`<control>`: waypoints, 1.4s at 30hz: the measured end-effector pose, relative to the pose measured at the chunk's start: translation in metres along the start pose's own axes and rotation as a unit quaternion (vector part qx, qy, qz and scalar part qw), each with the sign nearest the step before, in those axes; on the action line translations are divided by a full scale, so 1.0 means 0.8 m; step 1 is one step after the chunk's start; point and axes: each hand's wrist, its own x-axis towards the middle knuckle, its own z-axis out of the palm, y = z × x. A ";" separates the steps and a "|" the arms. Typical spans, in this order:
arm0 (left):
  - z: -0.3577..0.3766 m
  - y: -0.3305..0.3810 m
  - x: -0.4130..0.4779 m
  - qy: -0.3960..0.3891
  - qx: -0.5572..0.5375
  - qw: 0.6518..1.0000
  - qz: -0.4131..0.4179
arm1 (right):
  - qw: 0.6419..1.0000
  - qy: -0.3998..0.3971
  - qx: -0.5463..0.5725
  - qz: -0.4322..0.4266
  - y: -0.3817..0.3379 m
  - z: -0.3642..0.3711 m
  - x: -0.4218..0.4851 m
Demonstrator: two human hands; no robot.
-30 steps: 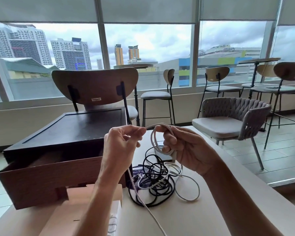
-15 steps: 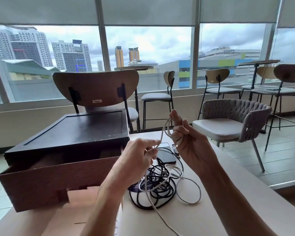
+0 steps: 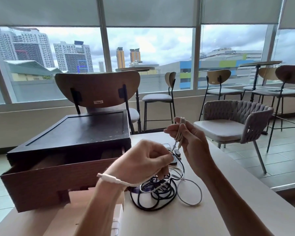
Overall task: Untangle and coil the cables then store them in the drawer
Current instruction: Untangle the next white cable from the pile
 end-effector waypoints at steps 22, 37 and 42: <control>-0.024 0.021 -0.014 0.231 -0.347 0.907 0.052 | 0.961 -0.251 -0.026 0.117 0.008 0.023 -0.018; -0.034 -0.024 -0.004 0.133 -0.141 0.981 -0.029 | 0.944 -0.294 0.090 0.125 -0.004 0.016 -0.016; -0.015 -0.036 0.009 0.141 -0.263 0.954 -0.003 | 0.954 -0.258 0.094 0.121 0.002 0.018 -0.016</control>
